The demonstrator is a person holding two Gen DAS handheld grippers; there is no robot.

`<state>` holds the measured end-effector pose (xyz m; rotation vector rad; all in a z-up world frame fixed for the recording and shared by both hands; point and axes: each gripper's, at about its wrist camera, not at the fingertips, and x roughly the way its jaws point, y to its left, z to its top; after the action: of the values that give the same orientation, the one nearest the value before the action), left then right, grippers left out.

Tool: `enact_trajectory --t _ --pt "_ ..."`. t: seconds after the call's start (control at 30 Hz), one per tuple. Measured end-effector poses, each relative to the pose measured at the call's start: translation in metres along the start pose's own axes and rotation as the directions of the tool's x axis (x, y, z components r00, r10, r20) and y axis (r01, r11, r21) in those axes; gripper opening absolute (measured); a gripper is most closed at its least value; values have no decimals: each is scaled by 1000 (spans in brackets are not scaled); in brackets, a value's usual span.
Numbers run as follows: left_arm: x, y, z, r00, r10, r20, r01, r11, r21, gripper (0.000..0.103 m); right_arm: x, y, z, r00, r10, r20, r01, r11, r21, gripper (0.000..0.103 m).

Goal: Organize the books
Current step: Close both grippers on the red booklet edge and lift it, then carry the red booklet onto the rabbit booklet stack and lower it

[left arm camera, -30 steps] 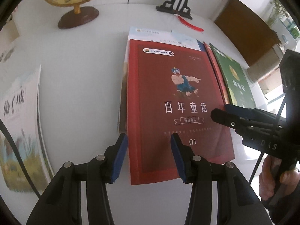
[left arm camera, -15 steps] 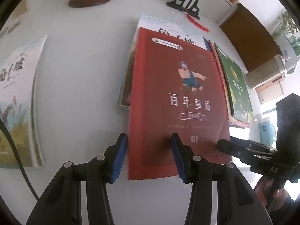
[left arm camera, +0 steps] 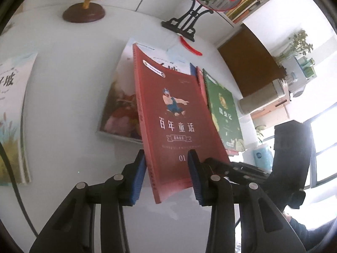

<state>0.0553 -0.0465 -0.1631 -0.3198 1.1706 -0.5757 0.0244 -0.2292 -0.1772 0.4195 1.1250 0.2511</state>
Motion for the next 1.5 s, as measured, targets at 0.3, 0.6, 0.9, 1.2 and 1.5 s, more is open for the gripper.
enact_trajectory --t 0.3,0.6,0.9,1.2,1.5 --pt "20 -8 -7 992 126 12 -127 990 67 13 2 9 1 996 -86 22 88 991 -100 22" --pt "-10 -32 -5 958 255 133 -279 934 224 12 -12 65 -4 968 -212 132 246 903 -353 22" --pt "-59 -14 -6 937 305 170 -332 928 167 13 -22 109 0 983 -101 156 157 901 -405 22" --pt "-148 33 -3 873 376 313 -408 912 44 13 -16 198 8 980 -5 201 114 839 -532 22" --pt "-190 105 3 831 439 343 -452 891 -44 13 28 284 8 982 49 181 77 774 -629 22"
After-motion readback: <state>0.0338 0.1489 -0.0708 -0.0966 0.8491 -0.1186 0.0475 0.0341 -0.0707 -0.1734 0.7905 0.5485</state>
